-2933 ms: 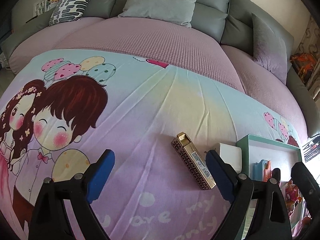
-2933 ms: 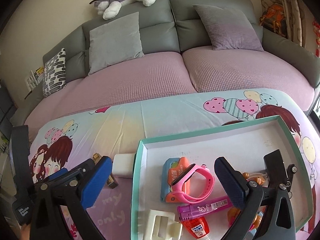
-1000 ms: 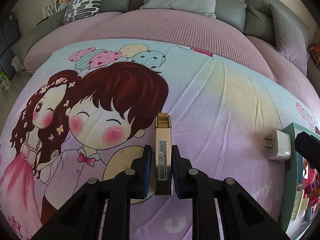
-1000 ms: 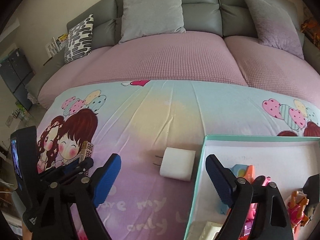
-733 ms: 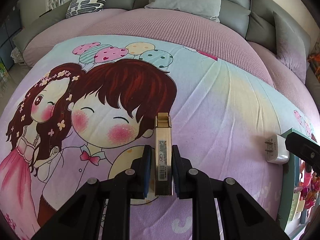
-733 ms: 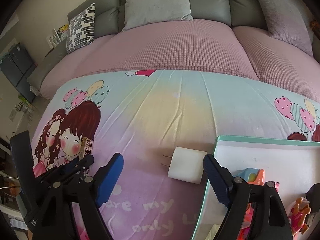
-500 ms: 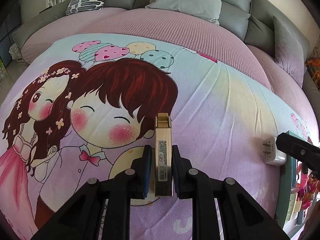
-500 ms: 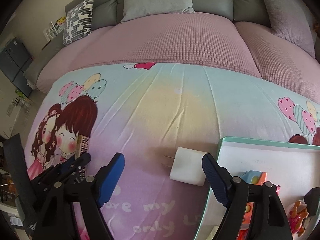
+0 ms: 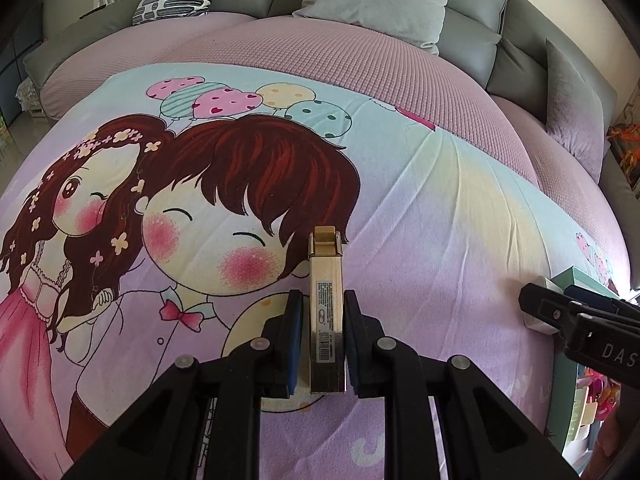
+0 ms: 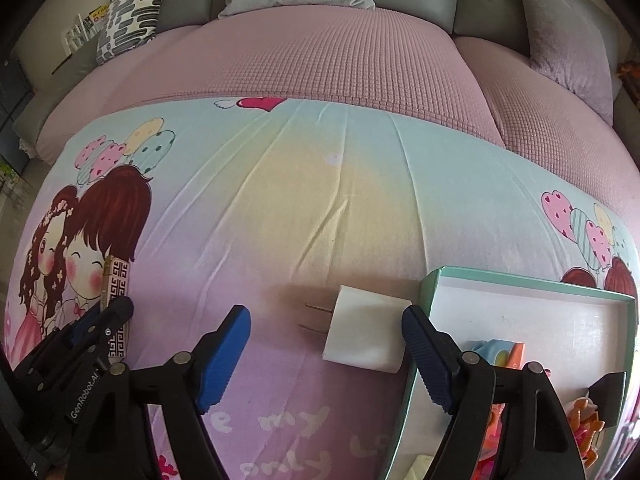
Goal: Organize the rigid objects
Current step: 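Move right gripper to white charger plug and close on it while left holds gold box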
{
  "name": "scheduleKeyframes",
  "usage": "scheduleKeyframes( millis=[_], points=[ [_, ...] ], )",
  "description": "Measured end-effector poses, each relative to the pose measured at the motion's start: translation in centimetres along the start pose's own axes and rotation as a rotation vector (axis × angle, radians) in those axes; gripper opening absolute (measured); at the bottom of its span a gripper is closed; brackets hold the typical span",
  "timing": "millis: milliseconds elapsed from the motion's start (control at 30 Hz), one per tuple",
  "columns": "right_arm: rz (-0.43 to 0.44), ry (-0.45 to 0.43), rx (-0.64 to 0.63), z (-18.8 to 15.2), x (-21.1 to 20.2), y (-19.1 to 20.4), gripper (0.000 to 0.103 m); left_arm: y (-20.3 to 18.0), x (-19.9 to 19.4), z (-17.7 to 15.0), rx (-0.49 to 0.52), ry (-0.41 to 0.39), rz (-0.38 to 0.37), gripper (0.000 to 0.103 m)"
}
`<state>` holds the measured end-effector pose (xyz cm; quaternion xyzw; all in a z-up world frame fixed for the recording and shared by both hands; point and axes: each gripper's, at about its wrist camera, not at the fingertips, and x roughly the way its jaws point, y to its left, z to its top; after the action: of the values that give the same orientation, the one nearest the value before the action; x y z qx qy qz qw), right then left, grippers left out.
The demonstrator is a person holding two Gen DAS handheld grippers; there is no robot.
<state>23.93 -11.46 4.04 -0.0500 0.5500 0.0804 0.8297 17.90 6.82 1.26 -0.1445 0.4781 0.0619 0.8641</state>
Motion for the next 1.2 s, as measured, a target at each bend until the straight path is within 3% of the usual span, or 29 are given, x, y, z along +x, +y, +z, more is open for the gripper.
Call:
scheduleKeyframes(
  millis=[200, 633, 800, 1133, 1200],
  points=[
    [0.101, -0.009, -0.016, -0.3, -0.7, 0.8, 0.081, 0.1, -0.1, 0.0, -0.005, -0.001, -0.010, 0.020],
    [-0.060, 0.028, -0.095, 1.8, 1.4, 0.3, 0.080, 0.2, -0.1, 0.0, -0.011, -0.002, -0.018, 0.020],
    [-0.061, 0.048, -0.116, 1.6, 1.7, 0.5, 0.080, 0.2, -0.2, -0.1, -0.011, -0.003, -0.017, 0.020],
    [0.042, 0.070, -0.113, -0.9, 0.6, 1.0, 0.079, 0.1, 0.0, 0.0, 0.011, 0.000, -0.007, 0.017],
    [0.032, 0.076, -0.137, -1.5, 0.7, 1.4, 0.074, 0.1, 0.0, -0.1, 0.009, 0.000, -0.009, 0.016]
  ],
)
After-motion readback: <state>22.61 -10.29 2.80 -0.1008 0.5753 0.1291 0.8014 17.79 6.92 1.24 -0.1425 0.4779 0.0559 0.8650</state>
